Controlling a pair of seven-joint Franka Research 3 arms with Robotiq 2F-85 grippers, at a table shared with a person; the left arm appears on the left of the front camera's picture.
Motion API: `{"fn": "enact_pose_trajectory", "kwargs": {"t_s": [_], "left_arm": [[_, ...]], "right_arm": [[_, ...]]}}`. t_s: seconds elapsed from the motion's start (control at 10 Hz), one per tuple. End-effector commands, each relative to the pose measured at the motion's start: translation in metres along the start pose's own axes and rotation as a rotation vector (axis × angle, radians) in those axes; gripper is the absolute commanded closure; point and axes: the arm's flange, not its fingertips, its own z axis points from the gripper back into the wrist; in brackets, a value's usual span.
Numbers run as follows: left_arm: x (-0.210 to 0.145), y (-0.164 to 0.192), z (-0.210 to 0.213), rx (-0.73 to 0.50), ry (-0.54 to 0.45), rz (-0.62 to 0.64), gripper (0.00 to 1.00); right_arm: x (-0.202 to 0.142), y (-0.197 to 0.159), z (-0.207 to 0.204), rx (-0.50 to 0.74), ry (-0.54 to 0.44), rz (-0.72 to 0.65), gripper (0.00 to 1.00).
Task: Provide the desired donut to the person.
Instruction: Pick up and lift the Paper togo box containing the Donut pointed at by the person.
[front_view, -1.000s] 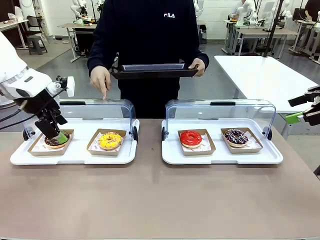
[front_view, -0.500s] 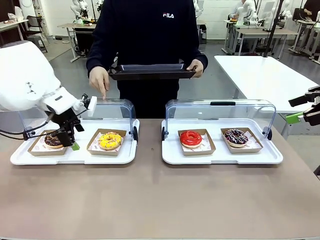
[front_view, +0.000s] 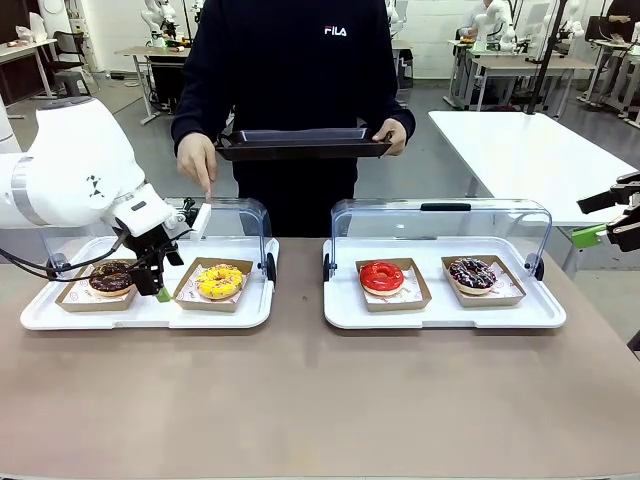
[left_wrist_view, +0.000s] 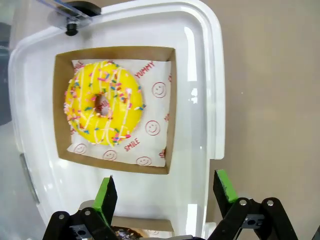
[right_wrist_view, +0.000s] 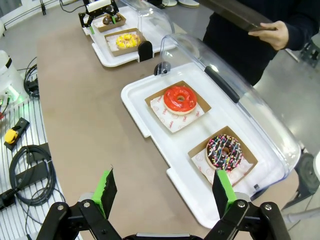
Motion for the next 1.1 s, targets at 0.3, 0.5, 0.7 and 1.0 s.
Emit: {"fn": "enact_pose_trajectory", "kwargs": {"t_s": [0.3,0.5,0.7,1.0], "left_arm": [[0.006,0.004,-0.021,-0.070,-0.019,-0.002,0.00],[0.005,0.007,-0.031,-0.071,-0.036,-0.023,0.00],[0.003,0.011,-0.036,-0.062,-0.031,-0.020,0.00],[0.001,0.013,-0.036,-0.058,-0.018,-0.009,0.00]], "right_arm": [[0.000,-0.002,-0.002,0.014,-0.028,0.007,0.00],[0.000,-0.002,-0.002,0.014,-0.028,0.007,0.00],[0.000,-0.002,-0.002,0.014,-0.028,0.007,0.00],[0.000,-0.002,-0.002,0.014,-0.028,0.007,0.00]]}}
